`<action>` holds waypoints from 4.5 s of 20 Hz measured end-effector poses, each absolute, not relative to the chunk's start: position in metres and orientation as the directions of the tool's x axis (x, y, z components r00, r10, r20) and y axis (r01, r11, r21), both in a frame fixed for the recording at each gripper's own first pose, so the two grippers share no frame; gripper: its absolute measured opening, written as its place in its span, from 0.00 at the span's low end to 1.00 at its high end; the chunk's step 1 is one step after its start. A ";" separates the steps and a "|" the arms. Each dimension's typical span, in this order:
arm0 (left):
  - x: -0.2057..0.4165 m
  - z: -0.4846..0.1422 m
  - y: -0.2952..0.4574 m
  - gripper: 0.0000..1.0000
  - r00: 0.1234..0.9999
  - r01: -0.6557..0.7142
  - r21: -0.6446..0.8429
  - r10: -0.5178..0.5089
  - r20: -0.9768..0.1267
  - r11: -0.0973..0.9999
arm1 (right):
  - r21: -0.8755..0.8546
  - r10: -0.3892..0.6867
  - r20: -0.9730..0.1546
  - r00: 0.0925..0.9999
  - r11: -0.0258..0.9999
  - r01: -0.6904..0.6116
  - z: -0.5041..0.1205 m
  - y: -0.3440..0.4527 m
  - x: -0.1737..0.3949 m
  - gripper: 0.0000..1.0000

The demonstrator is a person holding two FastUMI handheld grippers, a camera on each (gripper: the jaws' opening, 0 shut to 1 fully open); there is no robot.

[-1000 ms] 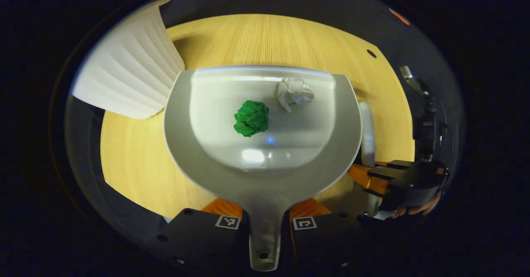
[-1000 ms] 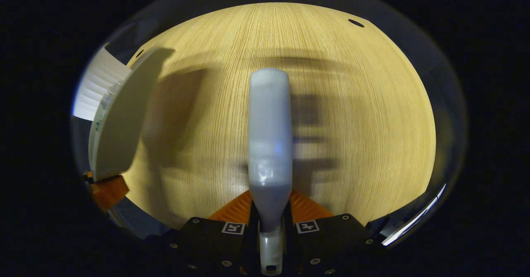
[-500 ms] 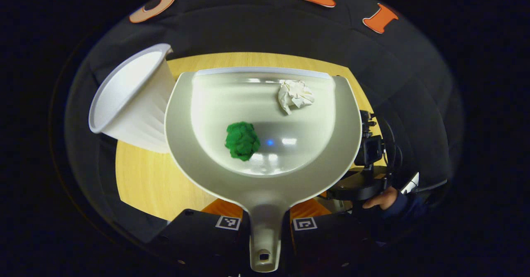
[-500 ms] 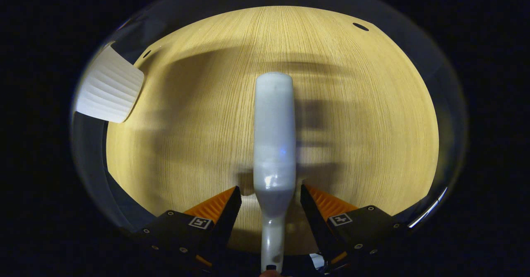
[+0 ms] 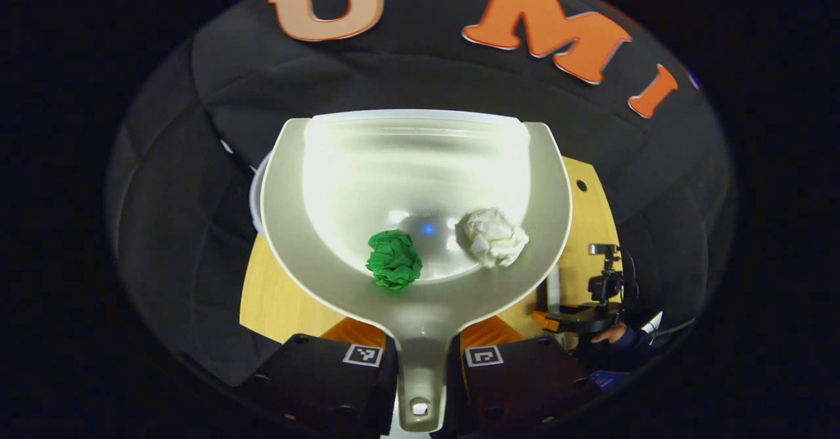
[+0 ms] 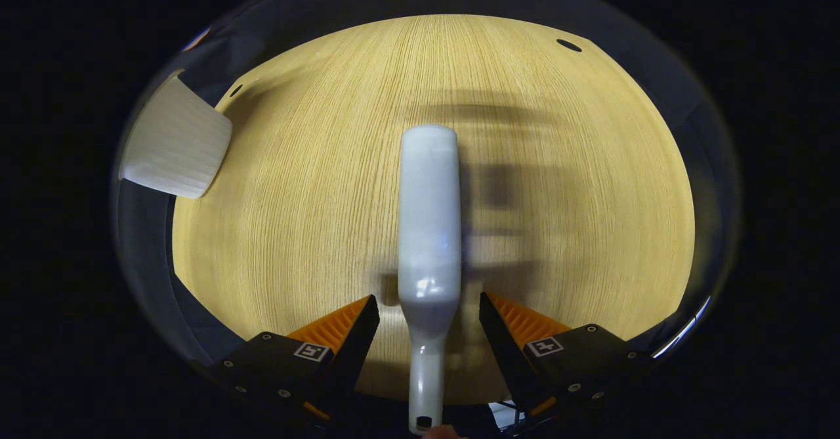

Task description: Pick up the small broom and dustpan from the desktop, sweep the trash into the dustpan with the broom, and then empty the trash into the garbage bin.

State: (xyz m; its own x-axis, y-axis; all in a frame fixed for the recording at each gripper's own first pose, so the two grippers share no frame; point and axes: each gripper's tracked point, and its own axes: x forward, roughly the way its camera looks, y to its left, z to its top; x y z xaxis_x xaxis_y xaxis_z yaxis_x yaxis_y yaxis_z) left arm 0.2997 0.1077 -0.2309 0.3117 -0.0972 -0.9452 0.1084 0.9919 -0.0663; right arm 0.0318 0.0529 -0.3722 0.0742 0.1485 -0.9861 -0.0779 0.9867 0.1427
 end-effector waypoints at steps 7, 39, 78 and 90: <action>0.324 -0.240 0.238 0.31 0.263 0.126 0.229 0.191 -0.946 0.965 | 0.147 0.153 -0.985 0.078 0.986 -0.082 -0.371 0.056 0.032 0.95; 0.373 -0.327 0.301 0.31 0.416 0.167 0.466 0.367 -0.832 0.869 | 0.162 0.168 -0.981 0.096 0.984 -0.074 -0.367 0.055 0.031 0.95; 0.354 -0.509 0.249 0.32 0.080 0.276 -0.057 -0.082 -0.993 0.960 | 0.112 0.122 -0.988 0.095 0.988 -0.111 -0.369 0.039 0.008 0.95; 0.354 -0.513 0.253 0.61 0.108 0.298 -0.014 -0.048 -0.993 0.954 | 0.128 0.141 -0.976 0.164 0.988 -0.085 -0.358 0.037 0.019 0.95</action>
